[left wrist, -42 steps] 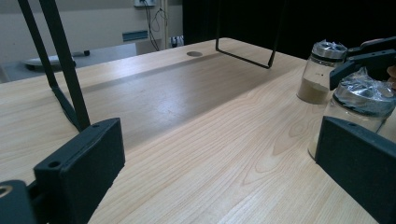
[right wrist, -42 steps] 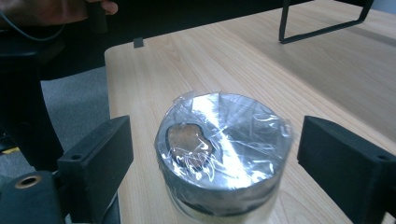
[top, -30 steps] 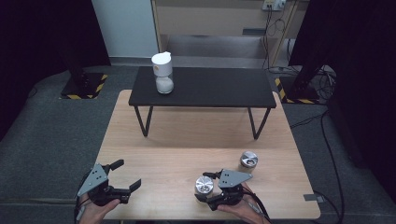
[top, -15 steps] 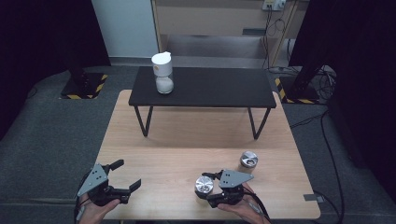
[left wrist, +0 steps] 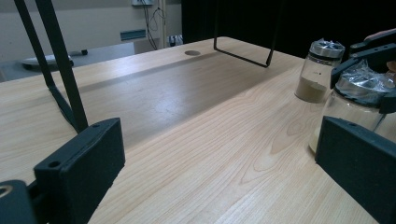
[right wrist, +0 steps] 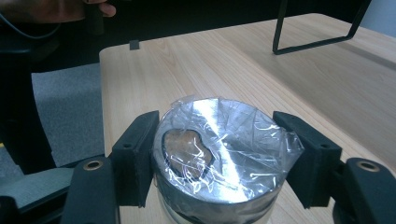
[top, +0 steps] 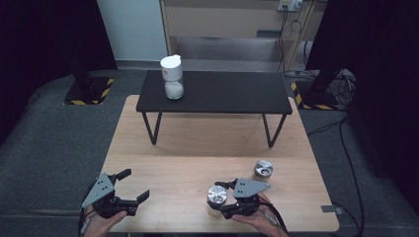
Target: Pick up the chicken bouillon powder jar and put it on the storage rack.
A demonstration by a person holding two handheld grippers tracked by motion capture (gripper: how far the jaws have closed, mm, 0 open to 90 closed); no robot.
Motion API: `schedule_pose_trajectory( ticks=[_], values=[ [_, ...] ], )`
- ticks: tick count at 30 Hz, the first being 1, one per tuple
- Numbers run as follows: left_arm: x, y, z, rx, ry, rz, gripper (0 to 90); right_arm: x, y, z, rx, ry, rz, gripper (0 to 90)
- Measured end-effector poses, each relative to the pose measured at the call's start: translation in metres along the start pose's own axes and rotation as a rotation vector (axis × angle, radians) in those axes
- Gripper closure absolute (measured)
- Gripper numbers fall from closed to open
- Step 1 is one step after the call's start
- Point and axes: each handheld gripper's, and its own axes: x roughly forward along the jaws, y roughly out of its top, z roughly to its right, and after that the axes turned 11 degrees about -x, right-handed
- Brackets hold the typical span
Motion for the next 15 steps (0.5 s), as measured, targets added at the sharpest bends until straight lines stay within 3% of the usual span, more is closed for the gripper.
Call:
schedule_pose_trajectory(
  ticks=[15],
  values=[
    [0.000, 0.000, 0.000, -0.001, 0.000, 0.000, 0.2, -0.011, 0.025, 0.013, -0.006, 0.031, -0.010, 35.1]
  ],
)
